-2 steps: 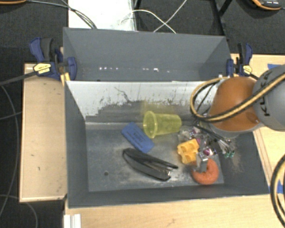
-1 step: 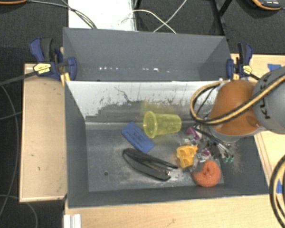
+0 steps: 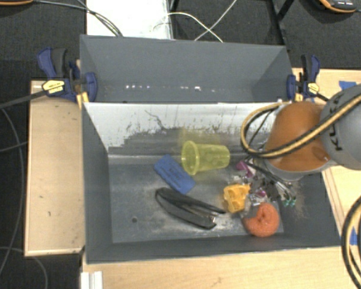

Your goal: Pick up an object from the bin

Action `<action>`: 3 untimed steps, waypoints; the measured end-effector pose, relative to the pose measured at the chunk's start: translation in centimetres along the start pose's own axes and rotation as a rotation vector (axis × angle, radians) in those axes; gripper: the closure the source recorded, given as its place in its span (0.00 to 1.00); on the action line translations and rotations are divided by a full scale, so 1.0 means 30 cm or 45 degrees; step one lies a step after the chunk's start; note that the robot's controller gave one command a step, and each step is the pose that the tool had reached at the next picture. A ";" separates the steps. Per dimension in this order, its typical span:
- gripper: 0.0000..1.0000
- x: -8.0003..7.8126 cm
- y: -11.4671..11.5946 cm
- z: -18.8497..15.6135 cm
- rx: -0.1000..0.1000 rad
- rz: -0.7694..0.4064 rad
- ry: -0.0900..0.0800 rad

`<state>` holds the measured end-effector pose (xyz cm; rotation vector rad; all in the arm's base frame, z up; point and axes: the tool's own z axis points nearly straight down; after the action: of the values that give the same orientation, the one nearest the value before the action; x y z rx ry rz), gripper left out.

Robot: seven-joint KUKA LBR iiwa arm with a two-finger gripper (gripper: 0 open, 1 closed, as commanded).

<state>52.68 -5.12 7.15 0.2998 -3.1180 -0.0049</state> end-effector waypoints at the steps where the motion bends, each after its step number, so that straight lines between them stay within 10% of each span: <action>1: 1.00 0.007 0.003 -0.028 -0.002 0.000 0.007; 3: 1.00 0.002 0.001 -0.163 0.000 0.003 -0.003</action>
Offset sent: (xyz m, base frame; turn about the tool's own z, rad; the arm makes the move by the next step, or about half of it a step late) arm -0.0001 -0.0001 0.0665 0.0000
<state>52.67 -5.11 12.04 0.2966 -3.1204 -0.0048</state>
